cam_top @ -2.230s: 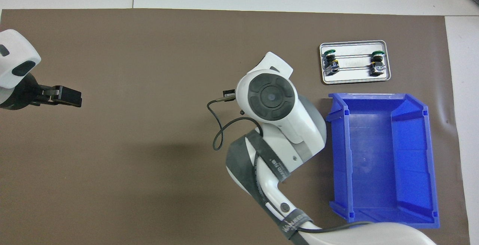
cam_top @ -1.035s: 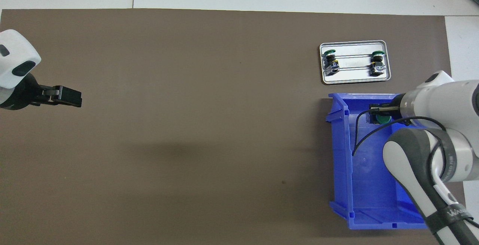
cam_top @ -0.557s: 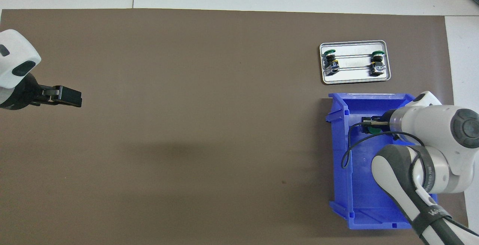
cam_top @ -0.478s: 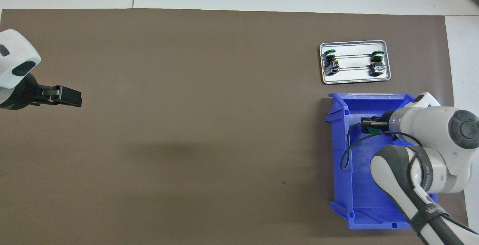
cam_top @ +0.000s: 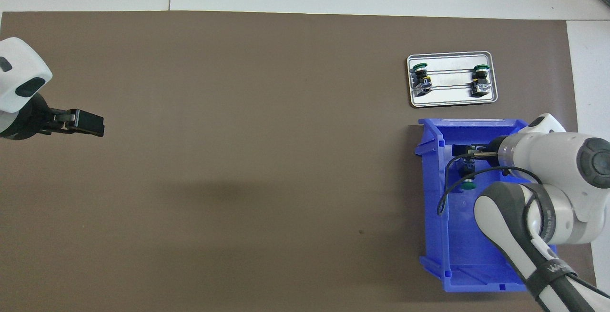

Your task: Place and press button with both arms

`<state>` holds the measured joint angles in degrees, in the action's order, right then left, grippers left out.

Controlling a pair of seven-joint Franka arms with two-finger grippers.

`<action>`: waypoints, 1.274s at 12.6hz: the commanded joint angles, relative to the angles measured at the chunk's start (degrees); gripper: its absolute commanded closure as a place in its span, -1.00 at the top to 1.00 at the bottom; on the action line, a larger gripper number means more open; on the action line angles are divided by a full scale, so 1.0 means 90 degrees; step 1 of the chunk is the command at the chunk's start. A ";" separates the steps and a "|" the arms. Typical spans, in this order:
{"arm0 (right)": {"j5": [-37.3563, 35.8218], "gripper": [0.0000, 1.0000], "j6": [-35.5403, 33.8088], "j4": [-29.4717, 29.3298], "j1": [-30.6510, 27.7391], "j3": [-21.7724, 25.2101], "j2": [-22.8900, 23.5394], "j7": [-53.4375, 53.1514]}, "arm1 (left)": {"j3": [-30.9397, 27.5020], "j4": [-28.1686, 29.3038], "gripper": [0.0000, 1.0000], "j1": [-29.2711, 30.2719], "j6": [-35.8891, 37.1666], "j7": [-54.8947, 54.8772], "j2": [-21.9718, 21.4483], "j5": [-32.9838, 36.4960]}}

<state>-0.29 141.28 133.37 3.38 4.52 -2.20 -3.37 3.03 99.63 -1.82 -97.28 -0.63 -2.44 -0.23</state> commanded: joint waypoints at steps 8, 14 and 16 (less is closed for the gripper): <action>0.0042 1.00 -0.4668 -0.3956 -0.0190 -0.0063 -0.0009 -0.0475 | 0.0044 0.0267 1.00 0.0075 -0.0109 -0.0018 -0.0227 0.0016; -0.0045 1.00 -0.5131 -0.4097 -0.0142 -0.0073 -0.0165 -0.0232 | 0.0044 0.0267 1.00 0.0075 -0.0109 -0.0018 -0.0227 0.0016; -0.0230 1.00 -0.5034 -0.4096 -0.0122 -0.0092 -0.0166 0.0052 | 0.0044 0.0267 1.00 0.0075 -0.0109 -0.0008 -0.0227 0.0016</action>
<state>-0.91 94.45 95.27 2.43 4.13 -3.24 -5.26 3.03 99.63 -1.82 -97.28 -0.63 -2.44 -0.23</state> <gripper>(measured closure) 0.000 0.000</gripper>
